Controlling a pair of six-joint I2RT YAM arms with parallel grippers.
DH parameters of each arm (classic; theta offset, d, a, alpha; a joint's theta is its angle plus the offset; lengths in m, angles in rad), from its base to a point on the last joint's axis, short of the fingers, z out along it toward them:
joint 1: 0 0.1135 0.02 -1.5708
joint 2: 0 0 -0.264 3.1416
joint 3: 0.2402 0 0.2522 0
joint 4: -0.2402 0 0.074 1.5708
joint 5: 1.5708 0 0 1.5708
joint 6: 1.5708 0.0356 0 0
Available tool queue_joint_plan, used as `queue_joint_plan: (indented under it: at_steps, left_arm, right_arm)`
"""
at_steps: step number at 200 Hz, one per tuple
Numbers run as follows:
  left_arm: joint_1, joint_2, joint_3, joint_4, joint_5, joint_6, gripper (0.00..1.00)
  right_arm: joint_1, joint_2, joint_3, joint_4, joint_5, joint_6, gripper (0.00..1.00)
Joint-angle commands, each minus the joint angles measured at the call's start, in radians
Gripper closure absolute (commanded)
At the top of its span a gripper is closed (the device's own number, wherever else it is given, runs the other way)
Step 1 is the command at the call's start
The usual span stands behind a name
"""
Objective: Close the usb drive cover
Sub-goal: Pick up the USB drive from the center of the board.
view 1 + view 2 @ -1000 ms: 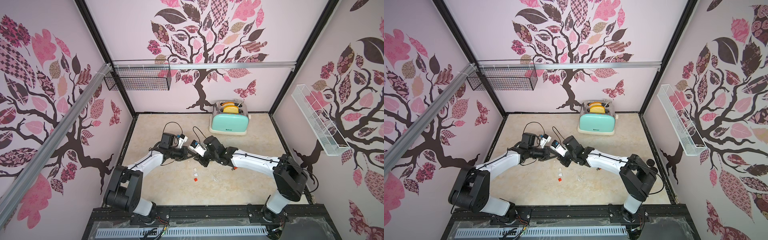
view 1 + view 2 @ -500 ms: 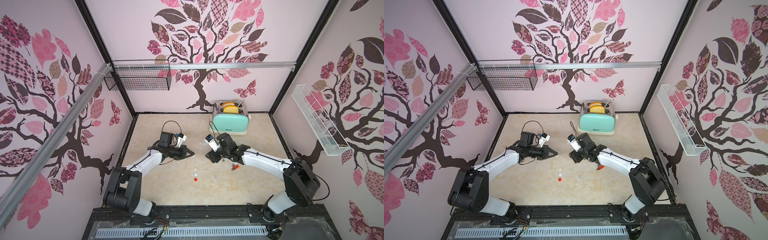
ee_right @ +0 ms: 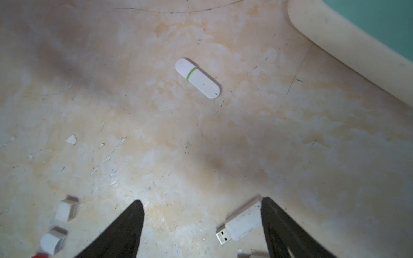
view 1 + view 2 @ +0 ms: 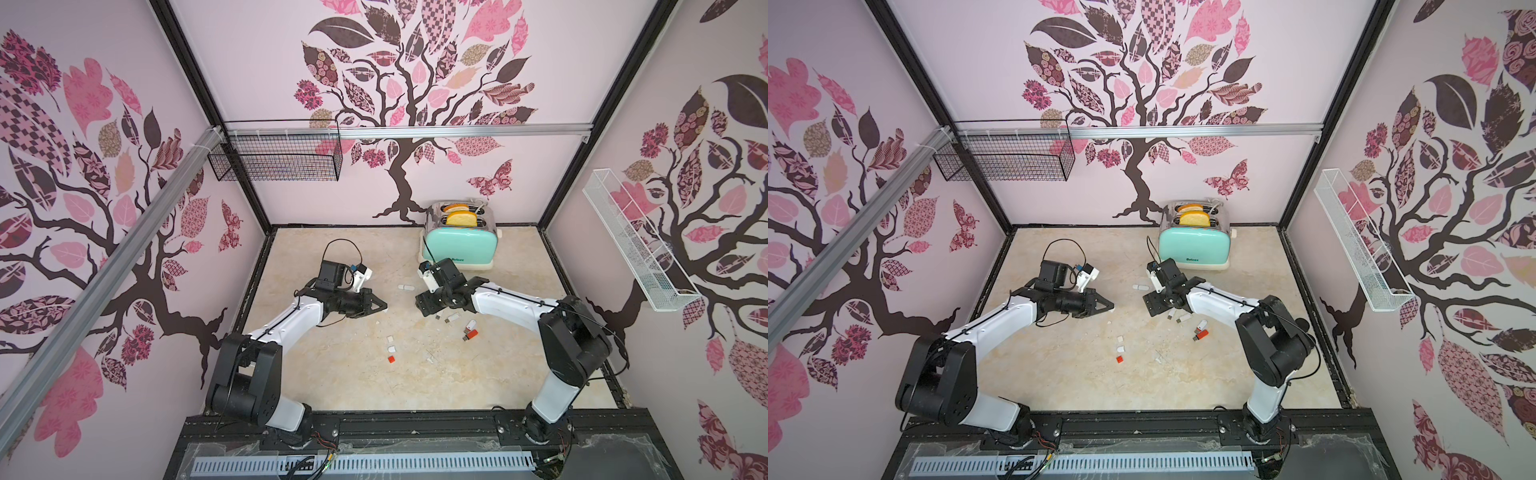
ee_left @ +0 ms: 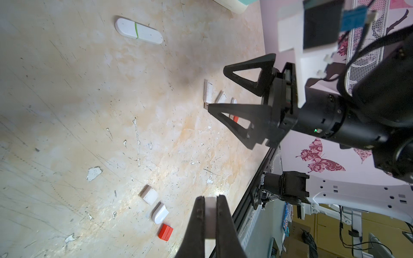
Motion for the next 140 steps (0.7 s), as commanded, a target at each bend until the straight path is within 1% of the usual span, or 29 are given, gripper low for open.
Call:
queue_joint_plan:
  at_steps: [1, 49, 85, 120, 140]
  left_arm:
    - [0.010, -0.011, 0.012, -0.015, -0.004, 0.033, 1.00]
    - [0.022, -0.023, 0.017, -0.023, -0.006, 0.040, 1.00]
    - [0.035, -0.037, 0.006, -0.019, -0.010, 0.039, 1.00]
    - [0.043, -0.036, 0.011, -0.022, -0.006, 0.041, 1.00]
    - [0.050, -0.036, 0.012, -0.016, -0.003, 0.037, 1.00]
  right_arm:
    - [-0.033, 0.047, 0.069, -0.036, 0.032, 0.059, 0.19]
    - [-0.073, 0.145, 0.139, -0.042, 0.049, 0.082, 0.25]
    - [-0.081, 0.186, 0.146, -0.055, 0.033, 0.101, 0.33]
    - [-0.082, 0.215, 0.147, -0.081, 0.024, 0.113, 0.46]
    - [-0.084, 0.216, 0.128, -0.075, 0.027, 0.116, 0.50]
